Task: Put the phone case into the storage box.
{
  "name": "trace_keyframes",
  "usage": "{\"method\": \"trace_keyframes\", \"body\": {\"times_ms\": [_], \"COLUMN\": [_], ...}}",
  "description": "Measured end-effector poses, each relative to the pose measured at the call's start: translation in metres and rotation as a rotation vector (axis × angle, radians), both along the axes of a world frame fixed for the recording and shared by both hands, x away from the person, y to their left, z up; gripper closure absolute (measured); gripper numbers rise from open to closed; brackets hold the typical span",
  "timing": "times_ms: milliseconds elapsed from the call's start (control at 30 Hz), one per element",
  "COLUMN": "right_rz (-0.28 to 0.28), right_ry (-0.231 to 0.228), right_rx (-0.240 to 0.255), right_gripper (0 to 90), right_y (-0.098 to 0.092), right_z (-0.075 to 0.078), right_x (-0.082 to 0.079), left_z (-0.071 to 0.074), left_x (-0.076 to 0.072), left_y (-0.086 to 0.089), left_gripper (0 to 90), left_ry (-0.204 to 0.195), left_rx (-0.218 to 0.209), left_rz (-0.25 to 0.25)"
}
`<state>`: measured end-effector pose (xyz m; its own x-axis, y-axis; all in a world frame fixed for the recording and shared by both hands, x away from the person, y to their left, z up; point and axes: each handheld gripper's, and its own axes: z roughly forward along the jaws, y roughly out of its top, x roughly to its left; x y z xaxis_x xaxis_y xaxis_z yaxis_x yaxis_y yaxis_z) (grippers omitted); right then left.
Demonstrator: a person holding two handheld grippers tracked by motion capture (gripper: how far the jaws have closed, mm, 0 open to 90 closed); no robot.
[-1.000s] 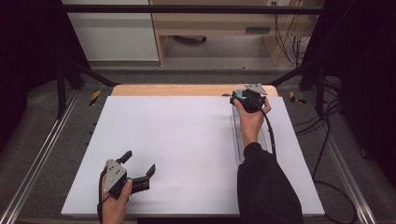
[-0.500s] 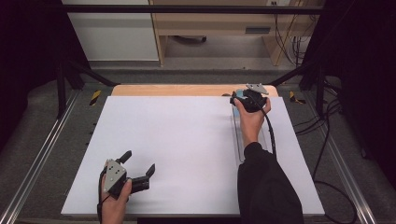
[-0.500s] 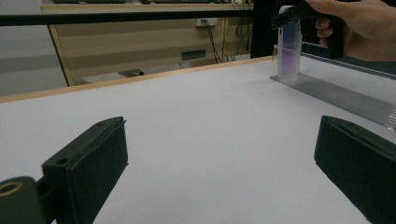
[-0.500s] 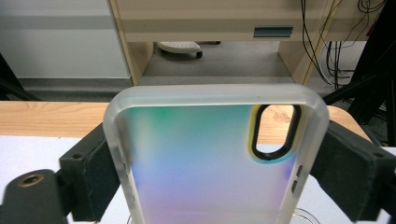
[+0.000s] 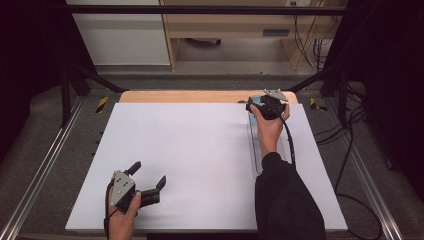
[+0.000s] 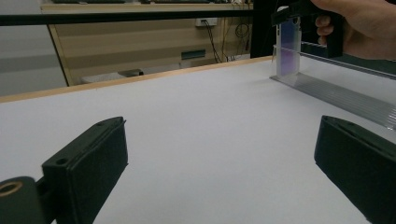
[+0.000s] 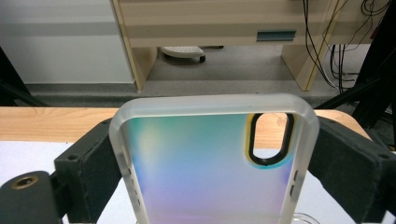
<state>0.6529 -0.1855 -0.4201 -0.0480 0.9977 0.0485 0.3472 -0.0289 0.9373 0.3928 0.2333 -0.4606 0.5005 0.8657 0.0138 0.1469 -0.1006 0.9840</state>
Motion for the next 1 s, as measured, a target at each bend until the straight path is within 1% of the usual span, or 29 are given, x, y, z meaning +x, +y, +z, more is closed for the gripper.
{"method": "trace_keyframes", "body": {"times_ms": [200, 300, 467, 600, 733, 800, 1000], "right_rz": [0.005, 0.004, 0.011, 0.025, 0.033, 0.031, 0.050], "right_ry": [-0.014, -0.017, -0.019, -0.020, -0.018, -0.009, -0.008], "right_rx": [-0.001, 0.008, 0.004, -0.017, -0.025, -0.035, -0.057], "right_gripper": [10.5, 10.4, 10.4, 10.0, 9.6, 10.0, 9.4], "right_y": [0.000, -0.002, -0.003, -0.002, -0.002, -0.002, -0.001], "right_z": [0.003, 0.006, 0.009, 0.012, 0.014, 0.014, 0.017], "right_x": [-0.002, -0.003, -0.006, -0.008, -0.010, -0.011, -0.014], "left_z": [0.000, 0.000, 0.000, 0.000, 0.000, 0.000, 0.000], "left_x": [0.000, 0.000, 0.000, 0.000, 0.000, 0.000, 0.000], "left_y": [0.000, 0.000, 0.000, 0.000, 0.000, 0.000, 0.000], "left_gripper": [2.3, 2.2, 2.3, 2.3, 2.3, 2.3, 2.3], "left_ry": [0.001, 0.001, 0.002, 0.001, 0.001, 0.001, 0.001], "left_rx": [0.000, 0.001, 0.001, 0.000, 0.001, 0.001, 0.001], "left_rz": [0.000, 0.000, 0.000, -0.001, -0.001, 0.000, -0.001]}}
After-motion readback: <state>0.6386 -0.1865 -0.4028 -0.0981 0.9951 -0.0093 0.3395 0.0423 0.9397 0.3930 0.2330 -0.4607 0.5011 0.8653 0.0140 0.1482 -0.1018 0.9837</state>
